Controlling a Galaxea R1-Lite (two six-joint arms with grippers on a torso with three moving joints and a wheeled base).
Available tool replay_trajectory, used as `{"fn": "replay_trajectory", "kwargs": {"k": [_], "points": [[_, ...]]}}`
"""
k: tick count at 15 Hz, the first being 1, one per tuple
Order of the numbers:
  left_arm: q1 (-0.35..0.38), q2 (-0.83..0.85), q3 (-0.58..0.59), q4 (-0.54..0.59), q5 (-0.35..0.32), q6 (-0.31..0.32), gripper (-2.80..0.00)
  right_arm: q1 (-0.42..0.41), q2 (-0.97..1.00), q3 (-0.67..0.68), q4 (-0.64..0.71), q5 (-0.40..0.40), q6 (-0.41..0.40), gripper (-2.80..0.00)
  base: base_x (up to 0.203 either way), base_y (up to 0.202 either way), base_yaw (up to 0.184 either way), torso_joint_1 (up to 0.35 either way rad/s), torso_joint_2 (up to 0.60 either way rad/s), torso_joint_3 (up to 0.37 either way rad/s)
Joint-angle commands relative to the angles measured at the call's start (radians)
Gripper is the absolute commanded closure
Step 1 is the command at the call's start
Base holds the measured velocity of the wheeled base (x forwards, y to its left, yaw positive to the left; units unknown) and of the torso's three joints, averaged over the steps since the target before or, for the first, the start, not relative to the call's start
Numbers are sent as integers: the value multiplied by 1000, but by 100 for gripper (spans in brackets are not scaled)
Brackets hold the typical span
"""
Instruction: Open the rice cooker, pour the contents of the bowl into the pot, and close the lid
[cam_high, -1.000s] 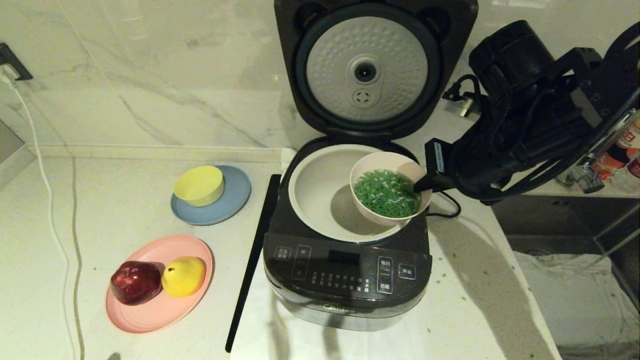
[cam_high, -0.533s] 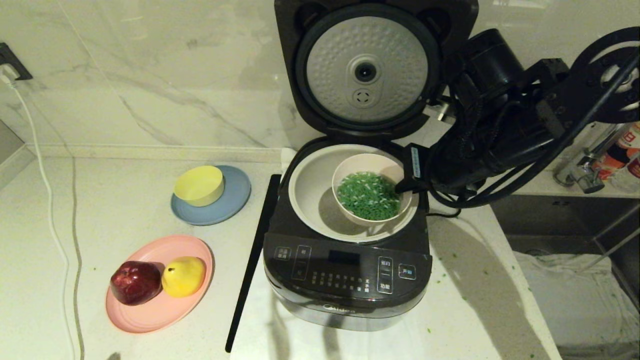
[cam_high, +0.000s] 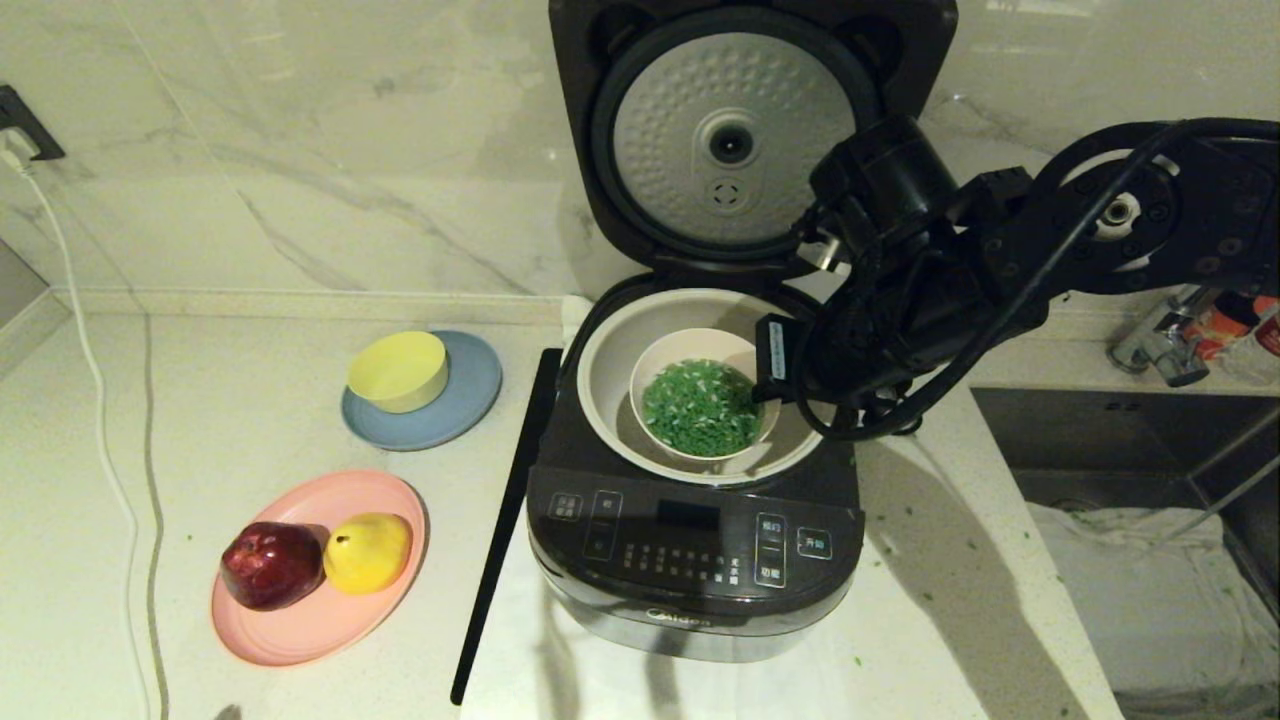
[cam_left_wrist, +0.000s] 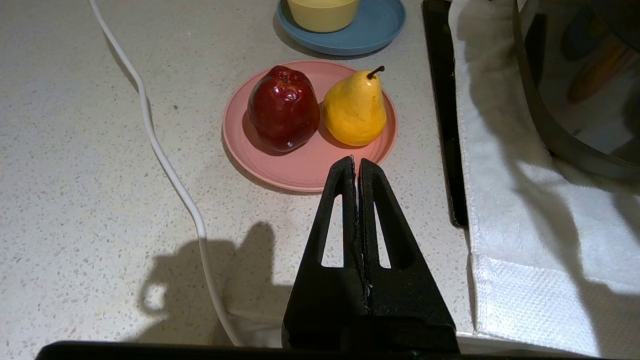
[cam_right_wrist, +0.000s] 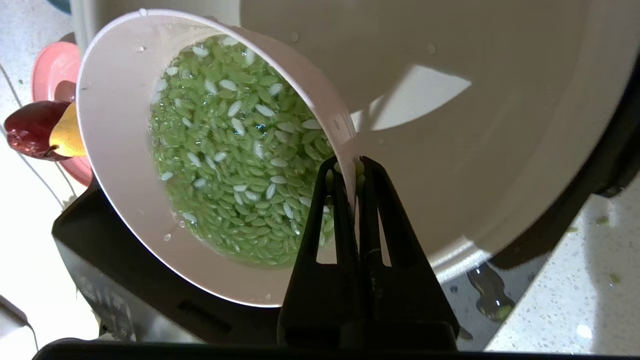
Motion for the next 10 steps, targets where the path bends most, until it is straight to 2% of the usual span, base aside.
{"fn": "replay_trajectory", "kwargs": {"k": [1, 2, 5, 10], "points": [[0, 1, 9, -1, 1, -1, 0, 2, 11, 0, -6, -3, 5, 0, 0, 0, 0, 0, 0, 0], [0, 1, 9, -1, -1, 0, 0, 2, 10, 0, -11, -21, 6, 0, 0, 0, 0, 0, 0, 0], [0, 1, 9, -1, 0, 0, 0, 3, 19, 1, -59, -180, 3, 0, 0, 0, 0, 0, 0, 0], [0, 1, 9, -1, 1, -1, 0, 56, 20, 10, -115, -410, -7, 0, 0, 0, 0, 0, 0, 0]]}}
